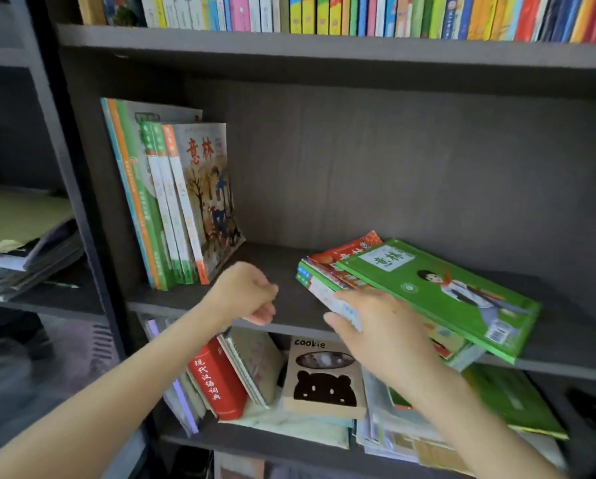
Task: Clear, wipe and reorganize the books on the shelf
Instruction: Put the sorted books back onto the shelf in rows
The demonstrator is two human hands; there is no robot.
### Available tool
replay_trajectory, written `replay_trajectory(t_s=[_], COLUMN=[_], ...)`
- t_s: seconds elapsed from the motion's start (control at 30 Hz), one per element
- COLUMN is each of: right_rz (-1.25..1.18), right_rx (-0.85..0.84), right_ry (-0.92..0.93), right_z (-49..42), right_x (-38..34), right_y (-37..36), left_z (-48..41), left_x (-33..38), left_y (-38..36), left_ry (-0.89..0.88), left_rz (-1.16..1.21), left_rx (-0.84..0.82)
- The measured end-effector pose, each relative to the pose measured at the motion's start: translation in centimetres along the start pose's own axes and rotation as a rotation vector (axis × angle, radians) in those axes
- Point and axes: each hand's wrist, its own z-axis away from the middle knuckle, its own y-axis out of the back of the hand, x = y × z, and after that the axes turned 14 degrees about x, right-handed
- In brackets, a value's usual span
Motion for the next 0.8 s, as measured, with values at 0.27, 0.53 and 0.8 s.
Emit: replay_trajectory(t_s=[0.27, 0.53, 0.8], right_rz=[0.118, 0.093, 0.082], right_rx=[-0.165, -0.135, -0.168], right_ry=[-0.109, -0.113, -0.109], right_z=[2.7, 2.3, 2.1], right_x=[7.6, 7.7, 9.6], right_y=[0.9, 0.9, 1.2], left_z=[5.1, 5.9, 6.6], left_x=[-1.1, 0.7, 2.2], left_y=[-10.2, -12.6, -15.1], left_ry=[0.285, 0.465, 0.469], left_rz=[0.405, 0.792, 0.841], left_rx=[-0.47, -0.425, -0.301])
